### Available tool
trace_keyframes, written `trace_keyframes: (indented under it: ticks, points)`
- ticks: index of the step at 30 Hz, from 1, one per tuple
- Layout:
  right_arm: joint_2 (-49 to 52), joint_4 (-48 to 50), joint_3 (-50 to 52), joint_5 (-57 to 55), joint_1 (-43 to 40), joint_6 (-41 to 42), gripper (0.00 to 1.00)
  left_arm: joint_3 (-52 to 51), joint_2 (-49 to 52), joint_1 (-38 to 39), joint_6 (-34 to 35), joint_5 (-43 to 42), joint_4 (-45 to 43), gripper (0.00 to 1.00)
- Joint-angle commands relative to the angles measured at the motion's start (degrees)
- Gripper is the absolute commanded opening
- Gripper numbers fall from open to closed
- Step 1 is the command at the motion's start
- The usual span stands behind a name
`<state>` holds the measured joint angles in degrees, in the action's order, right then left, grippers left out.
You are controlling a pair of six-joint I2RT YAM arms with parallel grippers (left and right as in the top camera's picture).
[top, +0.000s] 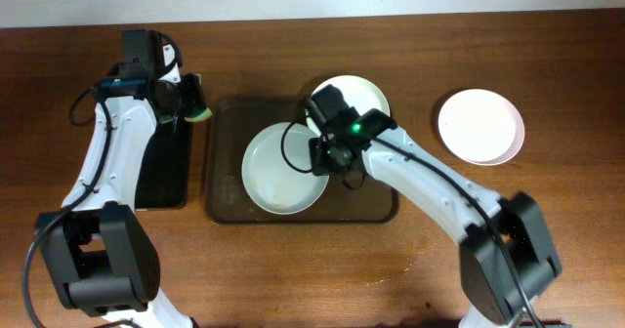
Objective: Clean dirty plates on tray and stack at the side
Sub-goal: 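Lift the pale blue plate with the right gripper and stack it on the pink plate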
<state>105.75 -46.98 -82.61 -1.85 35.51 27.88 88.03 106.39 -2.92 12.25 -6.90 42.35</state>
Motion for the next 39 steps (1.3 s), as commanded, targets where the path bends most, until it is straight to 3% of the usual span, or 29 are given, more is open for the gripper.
trace_keyframes:
  ticks: [1, 11, 18, 19, 22, 24, 26, 30, 32, 35, 39]
  points:
    - [-6.23, -4.02, -4.28, -19.17, 4.22, -1.53, 0.04, 0.17, -0.33, 0.04, 0.50, 0.98, -0.02, 0.01]
    - [-10.36, -5.92, -4.63, -89.24, 22.88, -1.49, 0.04, -0.02, -0.22, 0.13, 0.52, 0.94, 0.83, 0.01]
    - [-10.38, -5.92, -4.63, -89.42, 24.15, -1.51, 0.04, -0.02, -0.22, 0.13, 0.52, 0.72, 0.87, 0.01]
    - [-10.38, -6.34, -4.61, -87.36, 24.15, -1.51, 0.04, -0.02, -0.22, 0.15, 0.52, 0.70, 0.87, 0.01]
    - [-10.38, -7.85, -4.61, -64.78, 21.75, -1.25, 0.04, -0.04, -0.22, 0.13, 0.52, 0.72, 1.38, 0.01]
    - [-10.38, -8.35, -4.61, -47.98, 17.40, 0.87, 0.04, -0.04, -0.22, 0.13, 0.52, 0.72, 1.60, 0.01]
    - [-10.64, -9.35, -4.61, -38.29, 12.33, 2.51, 0.04, -0.04, -0.22, 0.15, 0.52, 0.72, 1.57, 0.01]
    - [-14.40, -9.66, -4.61, -20.81, -4.20, 3.87, 0.04, -0.04, -0.22, 0.17, 0.52, 0.72, 1.70, 0.01]
    - [-14.95, -9.88, -4.55, -10.23, -19.67, 1.36, 0.04, -0.04, -0.22, 0.17, 0.52, 0.74, 1.66, 0.01]
    - [-12.96, -9.55, -3.61, -6.69, -37.86, 1.29, 0.04, -0.04, -0.22, 0.17, 0.52, 0.74, 1.66, 0.01]
    - [-7.06, -6.69, -0.66, -6.71, -51.21, 1.29, 0.04, -0.04, -0.22, 0.17, 0.52, 0.72, 1.70, 0.01]
